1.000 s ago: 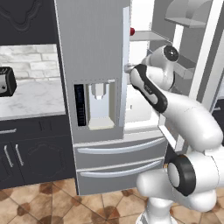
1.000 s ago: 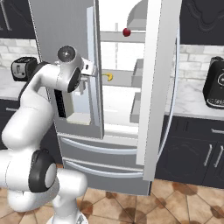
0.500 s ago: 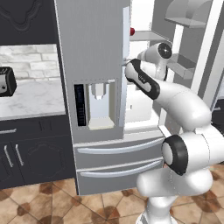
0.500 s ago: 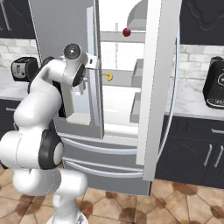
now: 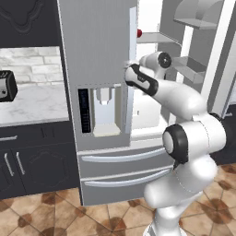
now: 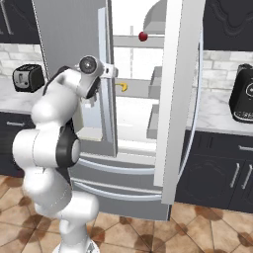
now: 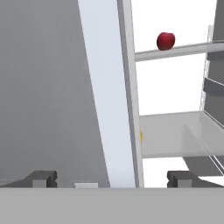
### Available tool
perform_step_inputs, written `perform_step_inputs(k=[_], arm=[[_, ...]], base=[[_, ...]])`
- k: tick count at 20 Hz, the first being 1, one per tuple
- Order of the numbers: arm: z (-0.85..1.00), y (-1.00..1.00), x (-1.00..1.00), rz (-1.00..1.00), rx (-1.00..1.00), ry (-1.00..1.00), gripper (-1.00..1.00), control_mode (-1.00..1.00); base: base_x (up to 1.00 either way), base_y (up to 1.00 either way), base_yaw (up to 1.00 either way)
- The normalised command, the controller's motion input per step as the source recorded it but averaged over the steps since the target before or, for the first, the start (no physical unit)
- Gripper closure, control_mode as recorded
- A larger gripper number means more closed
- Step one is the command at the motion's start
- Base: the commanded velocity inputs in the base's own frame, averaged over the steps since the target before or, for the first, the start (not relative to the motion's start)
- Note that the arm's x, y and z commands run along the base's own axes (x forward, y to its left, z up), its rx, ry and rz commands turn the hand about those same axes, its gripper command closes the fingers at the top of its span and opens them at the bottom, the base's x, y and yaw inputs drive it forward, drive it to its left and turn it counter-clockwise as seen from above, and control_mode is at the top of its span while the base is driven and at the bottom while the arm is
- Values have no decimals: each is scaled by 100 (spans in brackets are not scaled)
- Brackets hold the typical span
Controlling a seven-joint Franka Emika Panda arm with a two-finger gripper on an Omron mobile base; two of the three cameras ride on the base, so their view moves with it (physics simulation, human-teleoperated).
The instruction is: Retrieve the apple and banana from the fridge and place them into the bowl on the dining table.
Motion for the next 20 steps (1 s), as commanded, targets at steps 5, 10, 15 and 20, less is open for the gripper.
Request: perform_step_inputs(k=[5,10,15,20], arm=[[0,0,81,0,0,0,-100,-100],[0,0,81,0,0,0,-100,-100],[0,0,81,0,0,0,-100,-100],[0,0,78,0,0,1,-100,-100]], base=[[0,0,0],[0,0,0],[0,0,0],[0,0,0]])
